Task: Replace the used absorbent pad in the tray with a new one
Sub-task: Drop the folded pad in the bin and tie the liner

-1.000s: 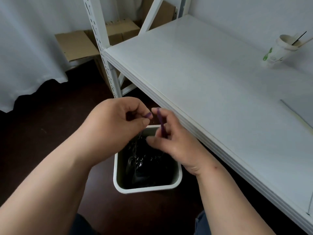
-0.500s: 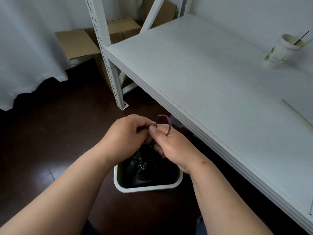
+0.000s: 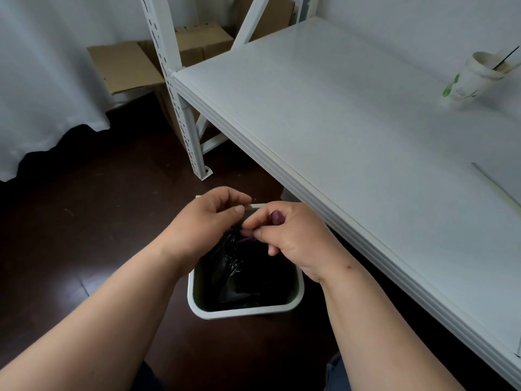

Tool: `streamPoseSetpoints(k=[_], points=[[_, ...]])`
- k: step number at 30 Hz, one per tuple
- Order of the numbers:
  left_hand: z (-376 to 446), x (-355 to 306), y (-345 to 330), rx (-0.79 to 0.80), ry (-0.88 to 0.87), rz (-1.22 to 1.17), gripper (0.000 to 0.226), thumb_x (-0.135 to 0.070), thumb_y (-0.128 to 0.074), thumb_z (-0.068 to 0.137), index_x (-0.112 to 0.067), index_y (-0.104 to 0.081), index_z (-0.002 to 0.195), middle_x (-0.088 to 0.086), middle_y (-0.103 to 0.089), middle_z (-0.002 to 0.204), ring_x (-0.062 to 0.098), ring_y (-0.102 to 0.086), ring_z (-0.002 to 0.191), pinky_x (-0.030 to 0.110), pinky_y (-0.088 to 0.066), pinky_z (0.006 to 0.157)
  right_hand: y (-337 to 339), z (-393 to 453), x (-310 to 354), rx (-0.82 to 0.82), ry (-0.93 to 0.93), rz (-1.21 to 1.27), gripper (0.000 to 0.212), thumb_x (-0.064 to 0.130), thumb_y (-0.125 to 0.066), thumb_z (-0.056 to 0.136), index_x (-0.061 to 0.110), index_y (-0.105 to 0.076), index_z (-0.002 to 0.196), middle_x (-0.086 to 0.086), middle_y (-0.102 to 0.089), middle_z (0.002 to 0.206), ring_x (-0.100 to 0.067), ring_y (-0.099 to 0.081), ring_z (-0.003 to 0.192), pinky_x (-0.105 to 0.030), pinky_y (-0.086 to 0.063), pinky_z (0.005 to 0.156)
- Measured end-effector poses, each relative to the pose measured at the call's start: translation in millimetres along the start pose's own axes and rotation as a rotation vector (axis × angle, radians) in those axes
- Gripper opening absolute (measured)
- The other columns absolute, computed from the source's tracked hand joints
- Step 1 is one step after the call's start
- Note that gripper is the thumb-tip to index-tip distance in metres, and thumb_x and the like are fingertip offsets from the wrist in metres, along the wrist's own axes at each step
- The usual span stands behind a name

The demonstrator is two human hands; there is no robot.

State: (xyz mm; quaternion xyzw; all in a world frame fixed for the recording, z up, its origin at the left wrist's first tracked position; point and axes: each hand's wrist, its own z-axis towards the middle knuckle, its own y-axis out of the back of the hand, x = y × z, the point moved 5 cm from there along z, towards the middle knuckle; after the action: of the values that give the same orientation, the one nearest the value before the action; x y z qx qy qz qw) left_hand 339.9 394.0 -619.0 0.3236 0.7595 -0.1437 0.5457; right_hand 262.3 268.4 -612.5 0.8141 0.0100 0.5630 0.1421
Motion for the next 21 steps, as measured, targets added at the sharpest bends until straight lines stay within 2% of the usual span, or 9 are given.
streamPoseSetpoints(k=[2, 4, 6, 9, 11, 14, 16, 19, 21], points=[[3, 4, -7, 0.075, 0.022, 0.049, 0.023, -0.011, -0.047, 0.098, -0.018, -0.070, 0.100, 0.012, -0.072, 0.097, 0.022, -0.067, 0.087, 0.034, -0.052, 0.084, -1, 1, 5, -0.014, 0.042, -0.217, 0.040, -0.001, -0.058, 0.087, 0.035, -0.069, 0.072, 0.014, -0.066, 0.072, 0.003, -0.055, 0.053, -0.012, -0.042, 0.058], [4, 6, -13, 0.145, 0.059, 0.080, 0.027, -0.009, -0.045, 0.099, -0.017, -0.071, 0.096, 0.016, -0.070, 0.095, 0.021, -0.063, 0.075, 0.031, -0.051, 0.076, -2, 1, 8, -0.059, 0.071, -0.374, 0.039, 0.001, -0.054, 0.088, 0.035, -0.067, 0.072, 0.017, -0.061, 0.075, 0.001, -0.056, 0.063, -0.012, -0.042, 0.060], [6, 6, -16, 0.196, 0.076, 0.139, 0.030, -0.007, -0.045, 0.098, -0.020, -0.071, 0.095, 0.007, -0.070, 0.090, 0.018, -0.060, 0.068, 0.025, -0.050, 0.068, -2, 1, 9, -0.121, 0.127, -0.486, 0.034, 0.003, -0.054, 0.088, 0.032, -0.067, 0.075, 0.015, -0.063, 0.083, -0.002, -0.060, 0.075, -0.017, -0.049, 0.067], [7, 9, -19, 0.284, 0.082, 0.147, 0.033, -0.003, -0.043, 0.098, -0.021, -0.071, 0.101, -0.003, -0.068, 0.082, 0.018, -0.054, 0.063, 0.024, -0.045, 0.062, -4, 2, 8, -0.175, 0.206, -0.522, 0.029, 0.001, -0.054, 0.087, 0.024, -0.070, 0.081, 0.008, -0.066, 0.092, -0.011, -0.063, 0.087, -0.030, -0.055, 0.080], [6, 13, -20, 0.313, 0.093, 0.054, 0.031, -0.001, -0.044, 0.098, -0.017, -0.069, 0.105, 0.001, -0.067, 0.085, 0.017, -0.054, 0.061, 0.029, -0.040, 0.065, -6, 3, 6, -0.213, 0.270, -0.483, 0.030, -0.004, -0.054, 0.086, 0.019, -0.074, 0.087, 0.005, -0.067, 0.095, -0.012, -0.064, 0.089, -0.027, -0.055, 0.081], [9, 18, -14, 0.210, 0.144, -0.107, 0.022, -0.002, -0.051, 0.095, -0.006, -0.068, 0.108, 0.012, -0.065, 0.095, 0.015, -0.059, 0.063, 0.030, -0.046, 0.068, -8, 5, 3, -0.238, 0.326, -0.426, 0.035, -0.006, -0.056, 0.087, 0.015, -0.073, 0.109, 0.003, -0.066, 0.103, -0.009, -0.063, 0.094, -0.014, -0.052, 0.085], [11, 21, -7, 0.079, 0.169, -0.150, 0.019, -0.001, -0.052, 0.094, -0.004, -0.069, 0.103, 0.013, -0.066, 0.092, 0.014, -0.061, 0.064, 0.025, -0.054, 0.065, -7, 7, -2, -0.247, 0.333, -0.435, 0.040, -0.005, -0.056, 0.090, 0.015, -0.067, 0.122, 0.002, -0.064, 0.104, -0.012, -0.063, 0.096, -0.022, -0.054, 0.086], [13, 21, 5, -0.047, 0.142, -0.051, 0.020, -0.002, -0.053, 0.094, -0.008, -0.072, 0.096, 0.016, -0.068, 0.087, 0.016, -0.063, 0.070, 0.022, -0.057, 0.063, -3, 12, -13, -0.189, 0.207, -0.486, 0.040, 0.005, -0.053, 0.096, 0.017, -0.057, 0.134, 0.000, -0.062, 0.111, -0.017, -0.064, 0.097, -0.034, -0.055, 0.089], [14, 25, 15, -0.147, 0.129, 0.048, 0.021, -0.003, -0.051, 0.095, -0.011, -0.071, 0.091, 0.016, -0.067, 0.085, 0.019, -0.063, 0.074, 0.028, -0.059, 0.068, -1, 12, -16, -0.158, 0.157, -0.573, 0.027, 0.018, -0.048, 0.100, 0.019, -0.064, 0.122, 0.003, -0.065, 0.107, -0.015, -0.066, 0.092, -0.035, -0.056, 0.087]])
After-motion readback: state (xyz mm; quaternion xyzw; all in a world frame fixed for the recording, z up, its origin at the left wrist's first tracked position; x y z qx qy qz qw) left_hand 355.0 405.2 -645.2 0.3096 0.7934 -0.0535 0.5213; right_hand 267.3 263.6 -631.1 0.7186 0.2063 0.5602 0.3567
